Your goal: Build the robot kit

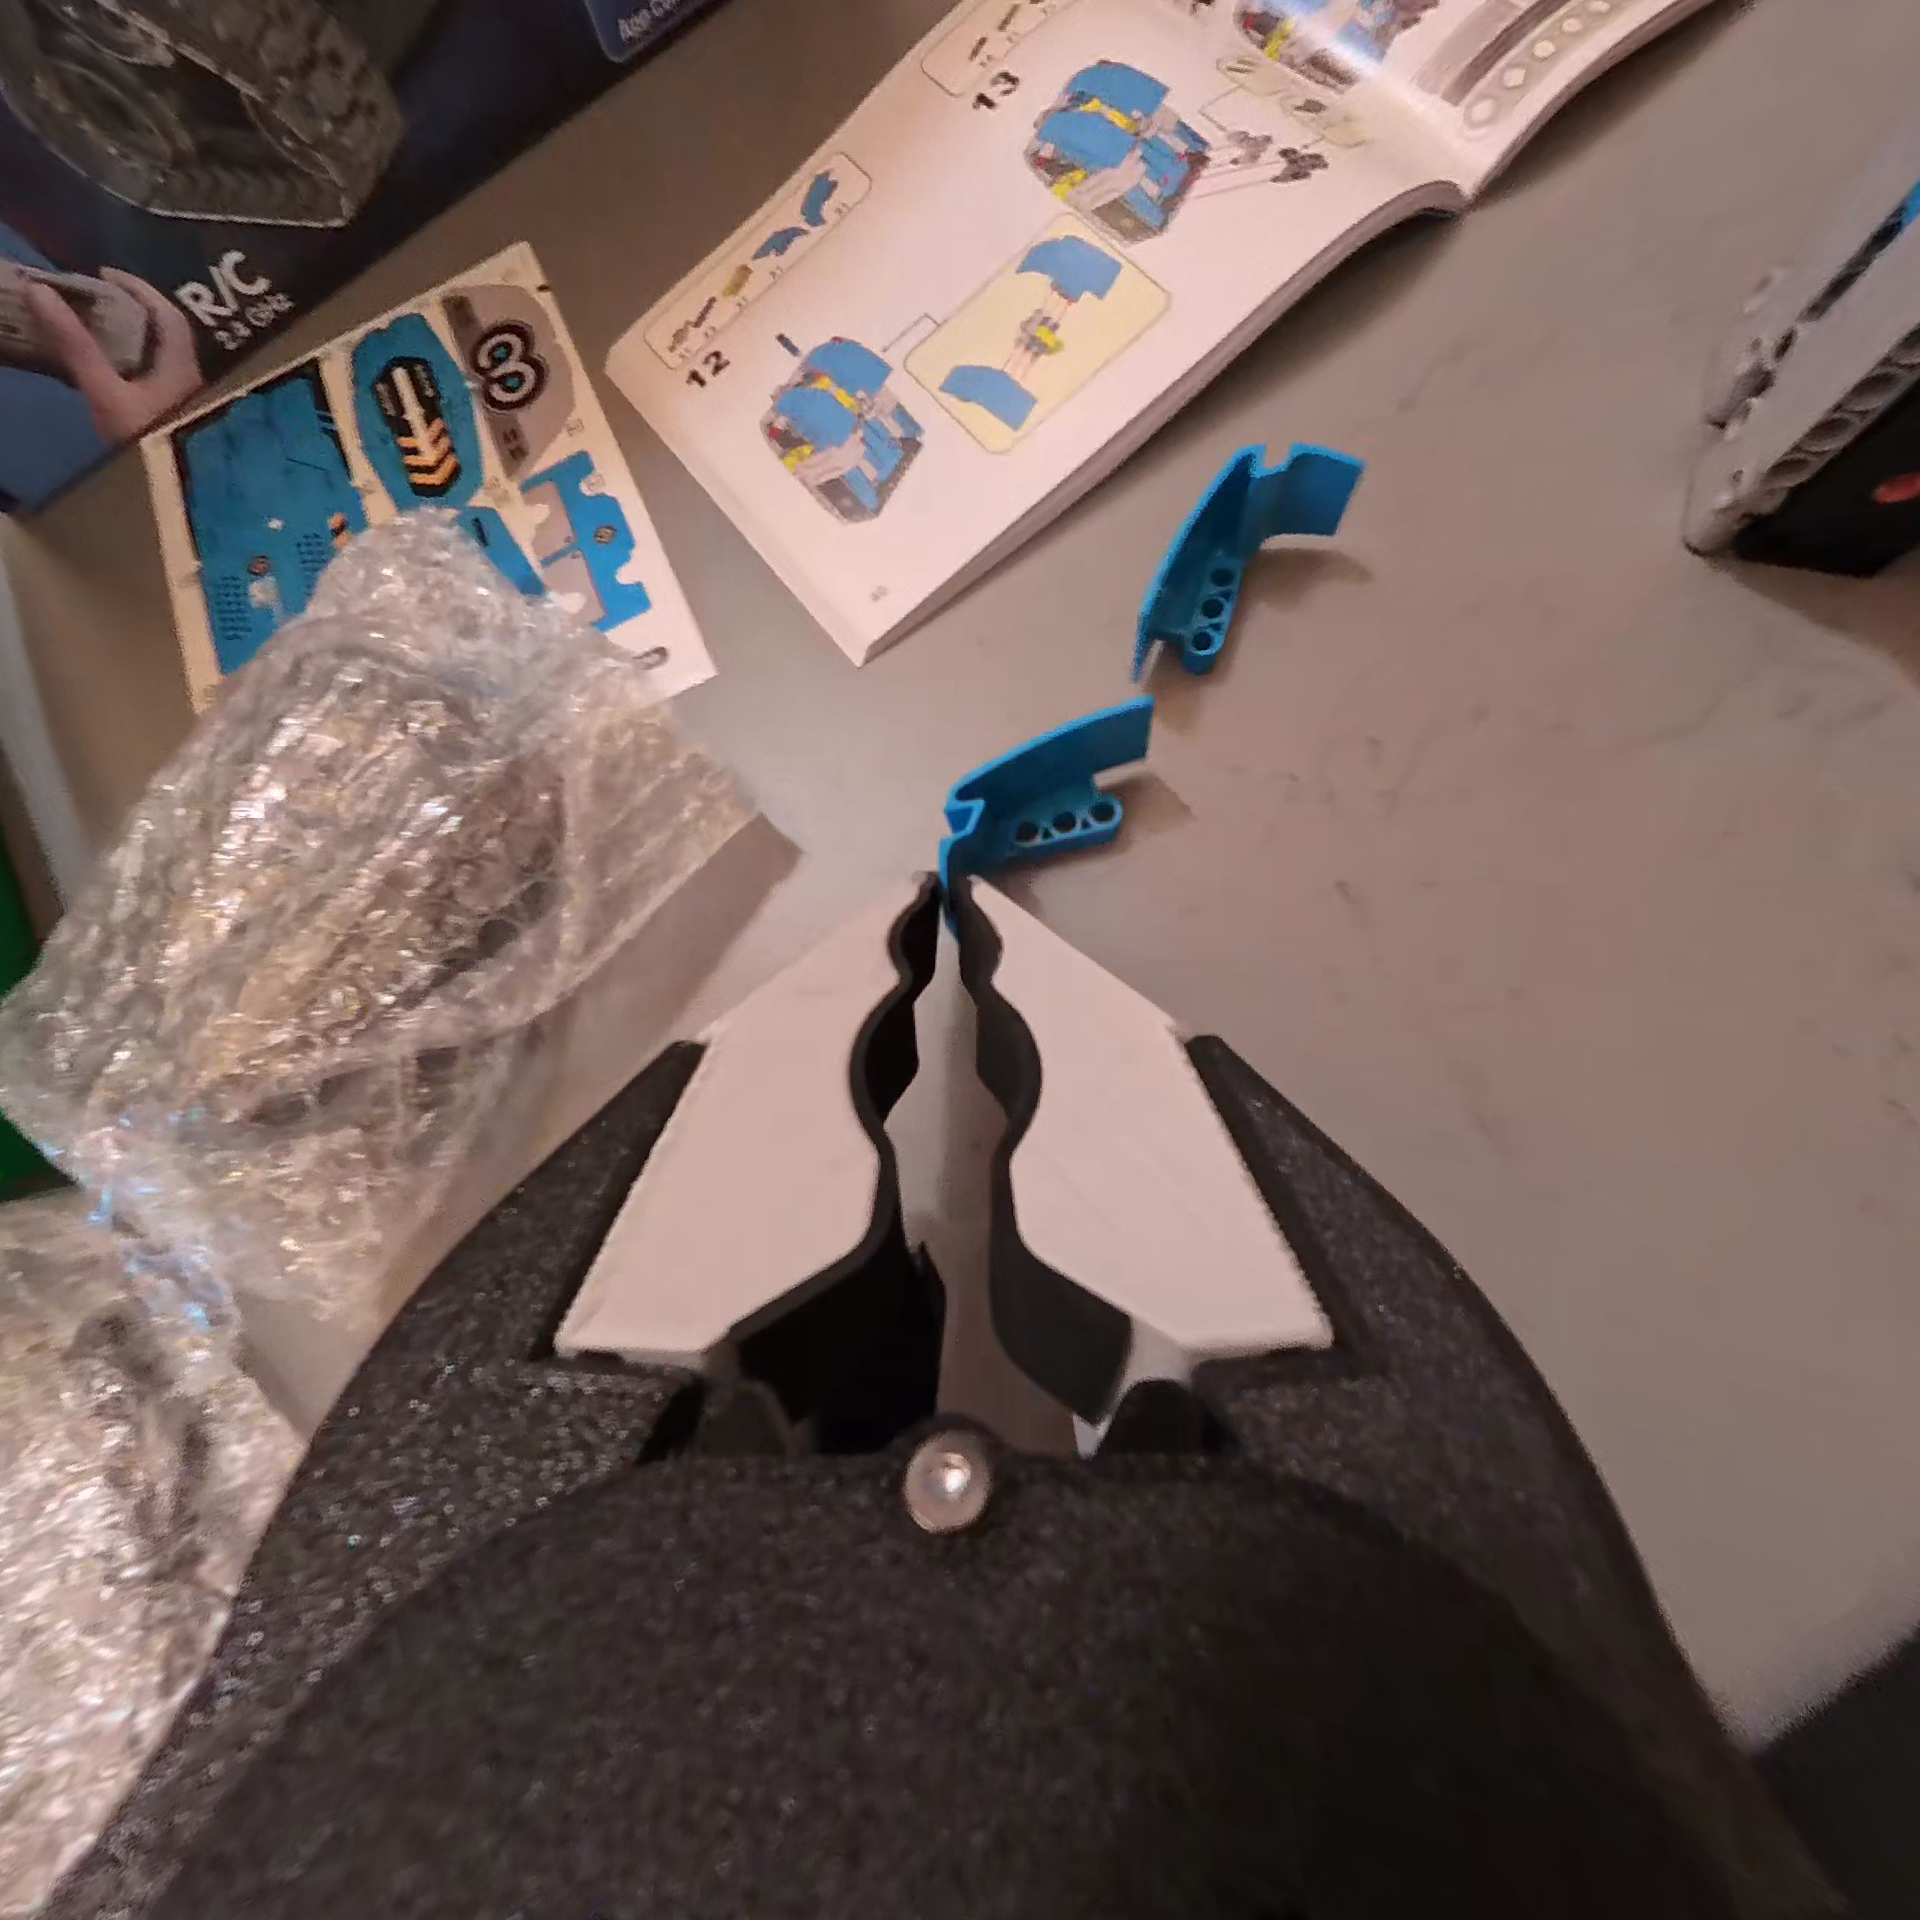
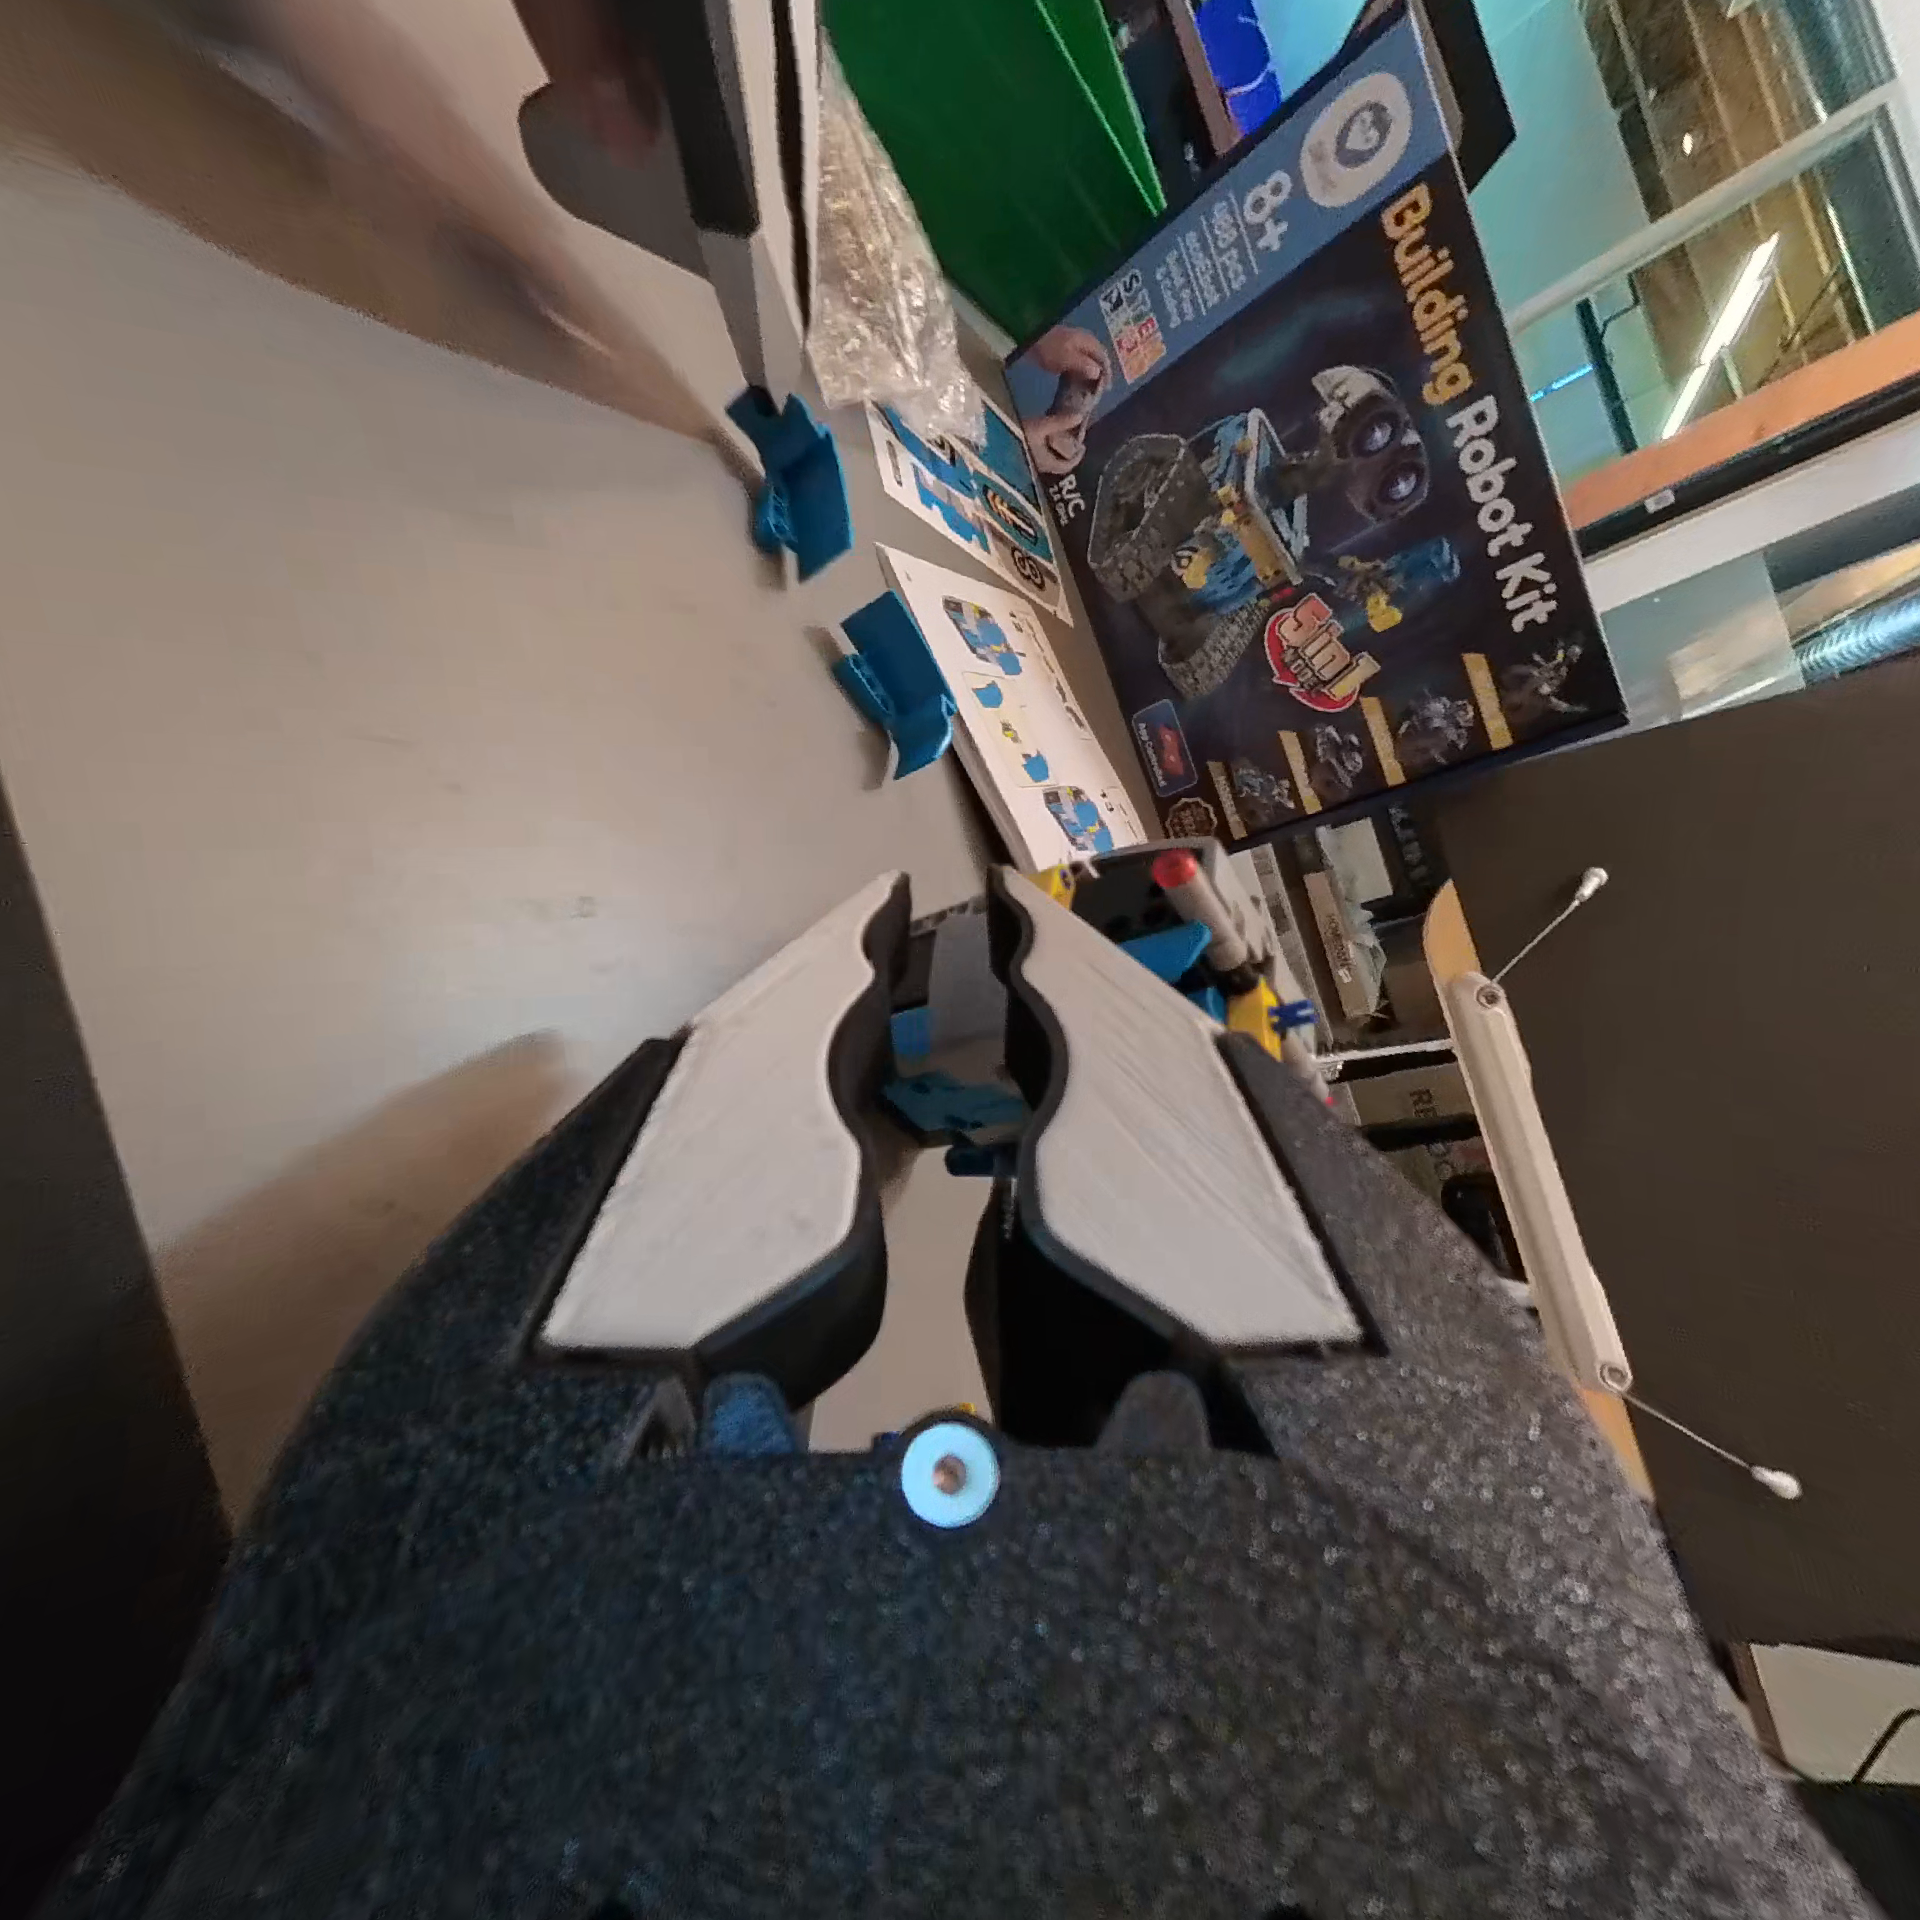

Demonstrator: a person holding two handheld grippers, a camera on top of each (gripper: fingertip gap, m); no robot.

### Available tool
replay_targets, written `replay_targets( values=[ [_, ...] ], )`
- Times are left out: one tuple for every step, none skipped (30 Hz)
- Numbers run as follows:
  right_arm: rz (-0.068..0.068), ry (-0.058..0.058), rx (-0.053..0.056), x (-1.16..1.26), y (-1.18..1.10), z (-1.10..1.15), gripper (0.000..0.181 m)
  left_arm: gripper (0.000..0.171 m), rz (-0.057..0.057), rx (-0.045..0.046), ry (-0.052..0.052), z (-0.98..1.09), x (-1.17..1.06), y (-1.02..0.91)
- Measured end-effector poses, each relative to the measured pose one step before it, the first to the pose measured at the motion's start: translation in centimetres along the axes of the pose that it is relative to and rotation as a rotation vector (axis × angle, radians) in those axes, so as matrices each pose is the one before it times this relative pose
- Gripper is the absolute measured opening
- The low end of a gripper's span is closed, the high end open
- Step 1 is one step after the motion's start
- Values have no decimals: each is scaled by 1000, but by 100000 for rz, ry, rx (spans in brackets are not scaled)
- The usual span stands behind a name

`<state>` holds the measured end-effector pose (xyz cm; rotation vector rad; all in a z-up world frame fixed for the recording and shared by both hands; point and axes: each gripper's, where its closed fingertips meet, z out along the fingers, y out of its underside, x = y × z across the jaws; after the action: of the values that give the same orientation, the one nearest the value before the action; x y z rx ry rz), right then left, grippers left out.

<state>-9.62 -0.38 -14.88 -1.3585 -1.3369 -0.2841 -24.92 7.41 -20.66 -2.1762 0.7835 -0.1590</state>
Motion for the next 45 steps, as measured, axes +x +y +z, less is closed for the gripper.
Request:
replay_targets(
  values=[
    [-553, -726, 23, -202, 10, 12, 14, 3, -65, 68, 883, -81, 536, 45],
    [-153, -407, -351, -92, 82, 56, 14, 5, -174, 38, 783, -78, 481, 30],
    [191, -660, -555, -98, 133, 73, 14, 7, 282, -632, 1185, -64, 481, 88],
    [360, -955, -596, -123, 166, 91, 14, 8, 486, -550, 1064, -84, 387, 32],
    [190, -593, -568, -85, 166, 85, 14, 8, 339, -642, 910, -75, 320, 27],
    [-79, -85, -655, -11, 172, 80, 14, 10, 304, -1154, 1149, -41, 346, 74],
    [-154, -158, -642, -43, 142, 60, 14, 12, 295, -584, 1339, -51, 386, 15],
    [-185, -212, -240, -61, 61, 42, 14, 15, 138, 306, 763, -65, 285, -83],
    [-284, -11, -71, -40, 5, 12, 14, 17, 414, 125, -56, -25, 116, -33],
    [-385, 171, -120, -9, -4, 2, 14, 20, 237, -187, -1433, 0, -194, -6],
    [-400, 4, -236, -46, 24, 26, 14, 21, 73, 76, -1194, -15, -239, -9],
    [-428, 98, -224, -33, 44, 20, 14, 22, -524, 196, -33, -35, -118, 4],
    [-392, 138, -267, -9, 42, 18, 14, 24, -1042, 212, 546, -31, -51, 5],
    [-137, 447, -149, 85, 16, -31, 14, 26, -896, -39, 596, -38, -31, 23],
    [857, 1026, 280, 306, -51, -139, 15, 28, -471, 224, 130, -91, -78, -36],
    [2011, 732, 887, 484, -123, -298, 15, 29, 353, 646, -28, -182, -82, -114],
    [3613, 1090, 1526, 788, -170, -471, 15, 31, 821, 1576, -565, -302, -173, -309],
    [5775, 805, 1746, 1031, -180, -600, 15, 32, 1536, 3141, -346, -422, -141, -579],
    [7641, 25, 1741, 1135, -93, -638, 15, 34, 2312, 3968, 102, -514, -57, -703],
    [8861, -433, 1095, 1182, 147, -600, 14, 37, 2140, 4362, -352, -511, -166, -800],
    [9745, -1372, 134, 1101, 424, -525, 15, 39, 1847, 4581, -334, -418, -235, -890],
    [10921, -1648, -165, 1089, 574, -445, 16, 39, 589, 3790, -873, -260, -501, -752],
    [12006, -1173, -232, 1184, 672, -396, 16, 39, -796, 2904, -1322, -31, -811, -612],
    [12281, -882, -158, 1221, 701, -337, 16, 40, -1060, 2853, -216, 170, -837, -544],
    [11350, -1269, 291, 1143, 623, -364, 16, 40, -1085, 3450, 339, 315, -881, -485],
    [9374, -2184, 1132, 947, 447, -401, 17, 40, -1413, 3482, -597, 434, -1122, -341],
    [6467, -1933, 1628, 860, 303, -438, 17, 40, -1500, 3487, 387, 502, -951, -253],
    [3785, -254, 1371, 894, 233, -404, 17, 40, -2044, 4033, 1400, 419, -645, -295],
    [1791, 1692, 1421, 922, 77, -317, 17, 40, -3092, 4216, 611, 285, -582, -348],
    [-205, 2262, 1872, 789, -102, -209, 17, 40, -3469, 3962, 1410, 156, -263, -337],
    [-1040, 2412, 1945, 654, -120, -57, 17, 40, -3060, 3559, 1296, 24, -108, -281],
    [-626, 1813, 1029, 434, 36, 138, 17, 40, -1301, 2511, 577, -124, -38, -240],
    [106, 467, -1006, 172, 286, 326, 17, 40, 874, 2691, 305, -267, 90, -364],
    [35, -377, -2738, -3, 478, 431, 17, 40, 1822, 3481, -688, -322, 33, -370],
    [-622, -105, -2878, -2, 466, 453, 18, 39, 1470, 2530, -1906, -257, -104, -210],
    [-1028, 214, -2431, 20, 433, 439, 20, 39, 635, 1052, -1051, -143, 7, -28],
    [-893, 157, -2314, 10, 390, 387, 21, 39, 77, 166, 819, -30, 277, 44],
    [-441, 648, -2106, 87, 317, 310, 21, 38, -28, 109, 877, 20, 284, 6],
    [-306, 1200, -1870, 170, 282, 225, 21, 38, 272, 204, 551, 63, 213, -21],
    [-360, 1192, -1608, 180, 264, 155, 21, 38, 407, -251, 727, 102, 235, 35],
    [-274, 927, -1308, 157, 238, 106, 21, 38, 221, -507, 718, 120, 222, 107],
    [-82, 710, -766, 136, 136, 53, 21, 39, 35, -696, 565, 120, 194, 162],
    [293, 569, -119, 147, 15, 21, 21, 39, -28, -394, 228, 105, 148, 154],
    [603, 193, 122, 120, -30, 15, 21, 39, 150, -583, 354, 113, 143, 228],
    [708, 127, 186, 140, -40, 21, 21, 38, 312, -934, 195, 149, 100, 288]
  ],
)
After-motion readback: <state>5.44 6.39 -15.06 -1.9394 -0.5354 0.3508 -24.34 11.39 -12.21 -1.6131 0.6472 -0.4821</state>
